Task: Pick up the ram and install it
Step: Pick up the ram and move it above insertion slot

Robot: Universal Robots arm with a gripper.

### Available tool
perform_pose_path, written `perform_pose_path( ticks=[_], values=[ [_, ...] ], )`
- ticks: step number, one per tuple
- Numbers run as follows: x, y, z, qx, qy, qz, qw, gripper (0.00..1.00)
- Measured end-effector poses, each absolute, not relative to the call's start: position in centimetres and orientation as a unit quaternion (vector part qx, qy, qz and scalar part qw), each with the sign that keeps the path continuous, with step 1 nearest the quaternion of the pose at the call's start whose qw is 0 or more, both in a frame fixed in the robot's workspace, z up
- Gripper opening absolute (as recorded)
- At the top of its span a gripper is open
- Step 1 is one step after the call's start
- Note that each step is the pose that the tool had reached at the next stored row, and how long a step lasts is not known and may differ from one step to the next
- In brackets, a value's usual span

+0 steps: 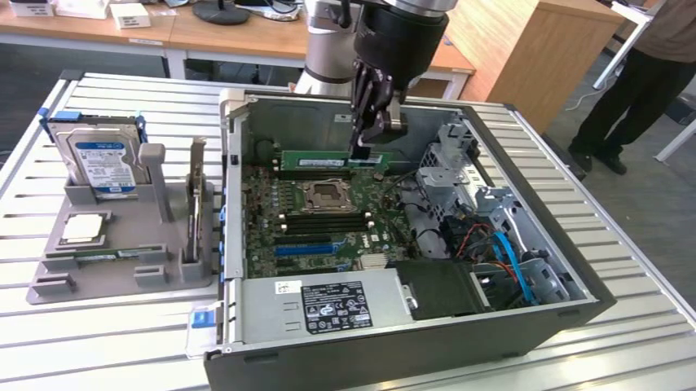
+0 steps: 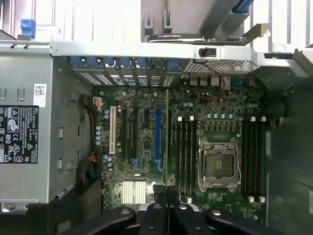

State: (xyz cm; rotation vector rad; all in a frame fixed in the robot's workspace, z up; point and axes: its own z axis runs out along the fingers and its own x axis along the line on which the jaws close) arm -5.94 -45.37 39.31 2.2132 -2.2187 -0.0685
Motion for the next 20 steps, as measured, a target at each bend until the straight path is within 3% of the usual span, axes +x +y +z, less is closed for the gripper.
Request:
perform_pose_path(
  ticks=[20],
  values=[
    [-5.9, -41.6, 39.2, 0.703, -0.711, -0.022, 0.003, 0.12]
  ],
)
